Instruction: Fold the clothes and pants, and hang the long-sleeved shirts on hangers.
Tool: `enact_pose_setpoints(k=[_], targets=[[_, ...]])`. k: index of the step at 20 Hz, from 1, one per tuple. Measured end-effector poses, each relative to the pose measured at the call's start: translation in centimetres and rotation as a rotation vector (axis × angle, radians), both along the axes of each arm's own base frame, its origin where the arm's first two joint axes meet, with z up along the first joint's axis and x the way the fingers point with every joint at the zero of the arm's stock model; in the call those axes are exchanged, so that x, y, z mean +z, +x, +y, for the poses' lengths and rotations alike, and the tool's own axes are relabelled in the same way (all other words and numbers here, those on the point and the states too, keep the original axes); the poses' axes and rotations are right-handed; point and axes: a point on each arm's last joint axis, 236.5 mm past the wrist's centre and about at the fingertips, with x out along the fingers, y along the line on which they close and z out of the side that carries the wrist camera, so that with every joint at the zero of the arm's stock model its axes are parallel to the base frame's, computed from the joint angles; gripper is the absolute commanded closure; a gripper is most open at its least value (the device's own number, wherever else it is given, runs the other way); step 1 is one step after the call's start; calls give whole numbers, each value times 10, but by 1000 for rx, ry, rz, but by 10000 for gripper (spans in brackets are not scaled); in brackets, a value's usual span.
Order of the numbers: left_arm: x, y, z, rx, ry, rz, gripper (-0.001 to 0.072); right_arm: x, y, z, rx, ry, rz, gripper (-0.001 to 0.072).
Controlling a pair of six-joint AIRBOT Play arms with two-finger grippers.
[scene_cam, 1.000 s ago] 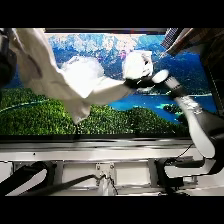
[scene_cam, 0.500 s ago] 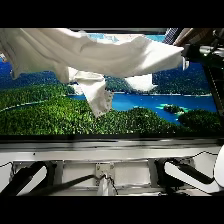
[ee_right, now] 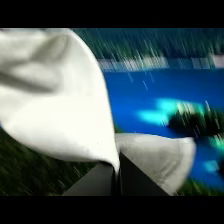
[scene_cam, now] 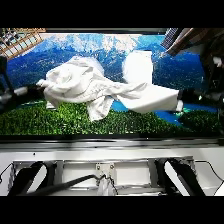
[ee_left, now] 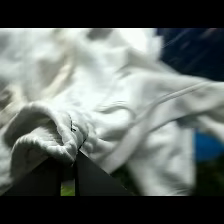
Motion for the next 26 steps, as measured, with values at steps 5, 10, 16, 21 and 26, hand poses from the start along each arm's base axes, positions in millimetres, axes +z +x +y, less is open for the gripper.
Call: enact_pose_setpoints(k=[5, 10, 16, 21, 26], targets=[[-44, -46, 111, 387, 190, 99, 685, -52, -45, -21, -74, -92, 92, 680], [-84, -82, 184, 653, 229, 241, 684, -62, -46, -33, -139, -121, 71, 679], [-117, -118, 220, 780, 235, 396, 327, -75, -67, -24, -74, -116, 163, 27], [-103, -120, 244, 844, 250, 374, 276, -73, -75, 3, -22, -18, 182, 98], [-46, -57, 270, 917, 113, 170, 275, -64, -57, 10, -53, 35, 103, 98]])
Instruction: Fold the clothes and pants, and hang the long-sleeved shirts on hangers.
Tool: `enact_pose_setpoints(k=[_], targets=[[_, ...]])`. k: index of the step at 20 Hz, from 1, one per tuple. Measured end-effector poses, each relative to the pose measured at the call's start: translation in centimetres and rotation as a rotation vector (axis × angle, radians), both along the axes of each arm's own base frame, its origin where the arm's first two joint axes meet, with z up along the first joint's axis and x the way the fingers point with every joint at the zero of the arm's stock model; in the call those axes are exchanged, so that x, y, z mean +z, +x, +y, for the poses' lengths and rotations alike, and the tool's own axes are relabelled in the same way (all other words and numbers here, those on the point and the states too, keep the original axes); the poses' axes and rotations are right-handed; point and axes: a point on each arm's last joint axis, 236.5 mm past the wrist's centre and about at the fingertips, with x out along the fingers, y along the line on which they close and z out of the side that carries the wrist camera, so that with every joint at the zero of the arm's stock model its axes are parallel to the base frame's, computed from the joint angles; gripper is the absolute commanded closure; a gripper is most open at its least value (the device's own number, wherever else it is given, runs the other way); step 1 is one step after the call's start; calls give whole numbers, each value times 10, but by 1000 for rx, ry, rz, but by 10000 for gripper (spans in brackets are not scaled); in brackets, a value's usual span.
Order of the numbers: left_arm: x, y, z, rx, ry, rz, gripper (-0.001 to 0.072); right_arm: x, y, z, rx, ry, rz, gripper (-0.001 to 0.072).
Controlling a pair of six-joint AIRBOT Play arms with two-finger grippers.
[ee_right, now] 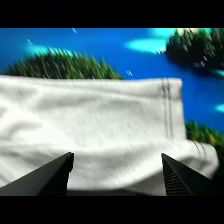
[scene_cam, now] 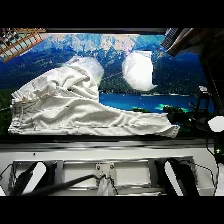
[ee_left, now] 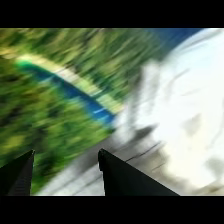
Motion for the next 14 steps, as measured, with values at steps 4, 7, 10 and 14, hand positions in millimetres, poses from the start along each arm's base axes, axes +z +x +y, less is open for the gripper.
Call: enact_pose_setpoints(k=[4, 7, 10, 14], targets=[[-22, 71, -21, -124, -244, 4, 86, 1, 14, 13, -10, 78, -28, 99], [-47, 109, -29, -206, -341, 47, 83, 2, 18, 19, -12, 112, -34, 106], [-72, 129, -26, -246, -365, 80, 85, 2, 18, 23, -11, 133, -31, 107], [-102, 141, -17, -251, -374, 102, 85, 3, 19, 29, -10, 162, -33, 107]])
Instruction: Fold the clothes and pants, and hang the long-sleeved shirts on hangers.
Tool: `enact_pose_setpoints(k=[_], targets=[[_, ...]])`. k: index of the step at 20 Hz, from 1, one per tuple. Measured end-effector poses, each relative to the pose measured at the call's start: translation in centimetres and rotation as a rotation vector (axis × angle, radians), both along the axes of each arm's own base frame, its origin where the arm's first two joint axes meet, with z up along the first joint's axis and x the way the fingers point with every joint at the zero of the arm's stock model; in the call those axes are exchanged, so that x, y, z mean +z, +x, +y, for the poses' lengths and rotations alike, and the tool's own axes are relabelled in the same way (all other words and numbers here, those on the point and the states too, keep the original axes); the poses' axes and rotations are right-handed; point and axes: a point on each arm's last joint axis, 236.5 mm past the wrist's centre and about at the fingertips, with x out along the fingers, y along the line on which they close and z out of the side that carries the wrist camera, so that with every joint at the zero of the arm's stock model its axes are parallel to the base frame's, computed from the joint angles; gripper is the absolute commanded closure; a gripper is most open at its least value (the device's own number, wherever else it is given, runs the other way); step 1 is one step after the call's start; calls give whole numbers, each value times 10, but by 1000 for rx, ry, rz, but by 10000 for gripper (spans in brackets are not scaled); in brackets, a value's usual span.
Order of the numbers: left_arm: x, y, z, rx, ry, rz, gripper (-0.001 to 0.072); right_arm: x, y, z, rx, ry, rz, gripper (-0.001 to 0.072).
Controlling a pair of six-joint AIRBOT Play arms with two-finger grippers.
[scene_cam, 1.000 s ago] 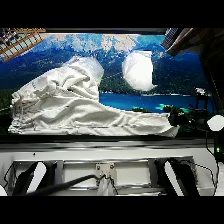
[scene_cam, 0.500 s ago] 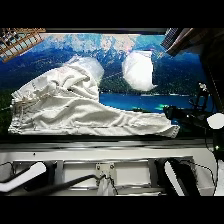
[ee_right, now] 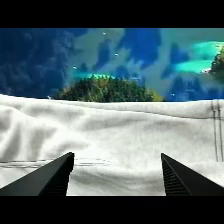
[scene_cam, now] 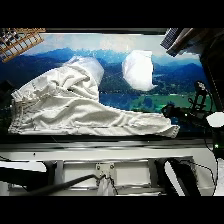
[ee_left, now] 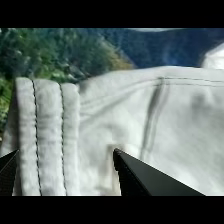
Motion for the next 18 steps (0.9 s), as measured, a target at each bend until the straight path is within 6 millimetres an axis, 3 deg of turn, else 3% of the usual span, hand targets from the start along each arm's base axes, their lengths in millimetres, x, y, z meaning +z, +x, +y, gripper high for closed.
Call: enact_pose_setpoints(k=[7, 8, 12, 14, 15, 18], targets=[[-37, 7, 9, 12, -4, 18, 107, 7, 6, 11, -10, 64, -26, 108], [-40, 8, 10, 14, -3, 17, 207, 8, 6, 12, -11, 69, -29, 108], [-47, 19, 6, -6, 14, 4, 393, 10, 8, 13, -14, 79, -39, 109], [-50, 28, -4, -41, 29, -6, 559, 11, 10, 14, -16, 83, -44, 123], [-51, 32, -10, -57, 32, -9, 677, 12, 11, 14, -20, 85, -51, 145], [-48, 43, -23, -100, 50, -22, 683, 13, 13, 14, -23, 89, -59, 146]])
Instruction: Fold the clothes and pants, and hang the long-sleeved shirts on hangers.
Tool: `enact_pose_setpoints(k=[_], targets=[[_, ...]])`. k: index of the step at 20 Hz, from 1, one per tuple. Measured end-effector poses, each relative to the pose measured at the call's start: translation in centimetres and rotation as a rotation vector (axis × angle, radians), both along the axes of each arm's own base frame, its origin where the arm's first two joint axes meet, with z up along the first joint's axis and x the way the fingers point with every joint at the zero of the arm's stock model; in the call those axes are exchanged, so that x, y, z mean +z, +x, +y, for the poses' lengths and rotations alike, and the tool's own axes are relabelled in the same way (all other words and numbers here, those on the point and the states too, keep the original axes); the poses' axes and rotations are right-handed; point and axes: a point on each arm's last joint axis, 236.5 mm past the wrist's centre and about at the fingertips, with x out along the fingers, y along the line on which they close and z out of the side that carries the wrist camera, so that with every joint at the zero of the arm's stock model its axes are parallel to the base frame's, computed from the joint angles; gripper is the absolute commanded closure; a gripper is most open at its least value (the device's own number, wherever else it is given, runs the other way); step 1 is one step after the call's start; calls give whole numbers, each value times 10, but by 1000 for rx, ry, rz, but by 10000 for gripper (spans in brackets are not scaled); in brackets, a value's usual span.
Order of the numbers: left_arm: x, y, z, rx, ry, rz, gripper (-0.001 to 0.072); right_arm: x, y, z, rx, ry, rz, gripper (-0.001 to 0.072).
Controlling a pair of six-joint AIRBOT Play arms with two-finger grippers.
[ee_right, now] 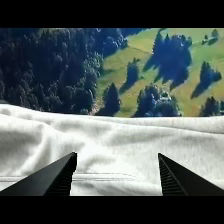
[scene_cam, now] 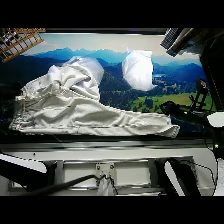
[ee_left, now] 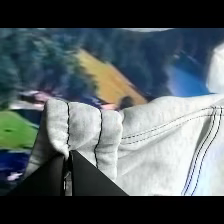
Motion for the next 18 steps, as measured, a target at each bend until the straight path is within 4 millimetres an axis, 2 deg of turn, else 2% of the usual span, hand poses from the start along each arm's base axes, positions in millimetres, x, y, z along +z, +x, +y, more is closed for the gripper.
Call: enact_pose_setpoints(k=[1, 3, 5, 7, 10, 13, 15, 18], targets=[[4, 2, -4, -12, 4, -4, 683, 1, 2, 0, -4, 1, -8, 145], [28, 12, -4, -21, 35, -54, 684, 2, 8, 0, -15, 16, -19, 145], [60, 19, -2, -24, 74, -117, 684, -3, 17, 8, -19, 72, -7, 145], [100, 23, -1, -24, 116, -191, 685, -14, 28, 30, 21, 148, 22, 146], [159, 23, -2, -24, 171, -291, 685, -29, 53, 75, 110, 228, 43, 145], [199, 18, -8, -29, 204, -355, 685, -38, 86, 133, 219, 247, 42, 145], [213, 13, -12, -35, 211, -371, 685, -46, 112, 176, 284, 251, 42, 145], [222, 9, -17, -43, 210, -374, 685, -63, 152, 232, 334, 278, 73, 145]])
